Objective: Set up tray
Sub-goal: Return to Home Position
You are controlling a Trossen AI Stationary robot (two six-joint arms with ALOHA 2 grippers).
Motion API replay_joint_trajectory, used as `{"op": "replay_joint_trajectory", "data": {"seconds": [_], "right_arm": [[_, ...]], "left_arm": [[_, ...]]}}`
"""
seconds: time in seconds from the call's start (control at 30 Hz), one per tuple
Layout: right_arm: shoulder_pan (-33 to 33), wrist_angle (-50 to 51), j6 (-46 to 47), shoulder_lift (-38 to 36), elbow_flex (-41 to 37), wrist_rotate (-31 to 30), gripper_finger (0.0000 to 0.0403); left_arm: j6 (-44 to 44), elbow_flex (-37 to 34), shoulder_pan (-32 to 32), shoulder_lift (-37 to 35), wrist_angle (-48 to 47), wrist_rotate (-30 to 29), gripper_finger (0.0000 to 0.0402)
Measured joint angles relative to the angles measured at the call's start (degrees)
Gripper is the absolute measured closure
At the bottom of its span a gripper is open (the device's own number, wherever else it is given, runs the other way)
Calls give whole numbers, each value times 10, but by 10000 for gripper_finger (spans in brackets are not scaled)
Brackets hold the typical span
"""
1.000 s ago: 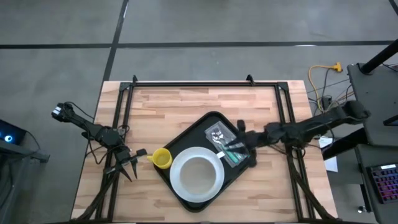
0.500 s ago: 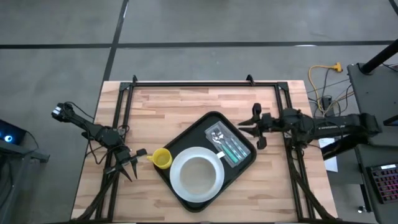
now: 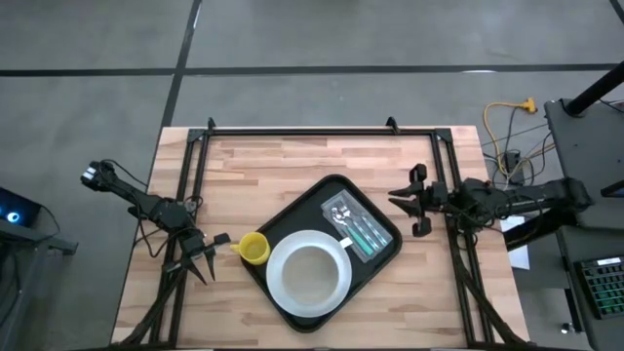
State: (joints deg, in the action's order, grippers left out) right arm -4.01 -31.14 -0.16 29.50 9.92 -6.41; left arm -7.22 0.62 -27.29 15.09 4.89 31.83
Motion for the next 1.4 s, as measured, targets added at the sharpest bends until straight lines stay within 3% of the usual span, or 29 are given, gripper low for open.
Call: {"op": "replay_joint_trajectory", "data": {"seconds": [0.17, 0.53, 0.63, 1.0, 1.3, 1.4], "right_arm": [[-1, 69, -1, -76, -2, 0, 335], [-1, 33, -3, -259, -94, 3, 335], [-1, 74, 4, -295, -94, 4, 335], [-1, 96, -10, -292, -94, 3, 335], [-1, 261, -12, -291, -94, -2, 335], [0, 291, -22, -289, -93, -43, 335]], "left_arm": [[0, 0, 0, 0, 0, 0, 313], [0, 0, 0, 0, 0, 0, 313], [0, 0, 0, 0, 0, -1, 313], [0, 0, 0, 0, 0, -2, 313], [0, 0, 0, 0, 0, -1, 313], [0, 0, 0, 0, 0, 0, 313]]}}
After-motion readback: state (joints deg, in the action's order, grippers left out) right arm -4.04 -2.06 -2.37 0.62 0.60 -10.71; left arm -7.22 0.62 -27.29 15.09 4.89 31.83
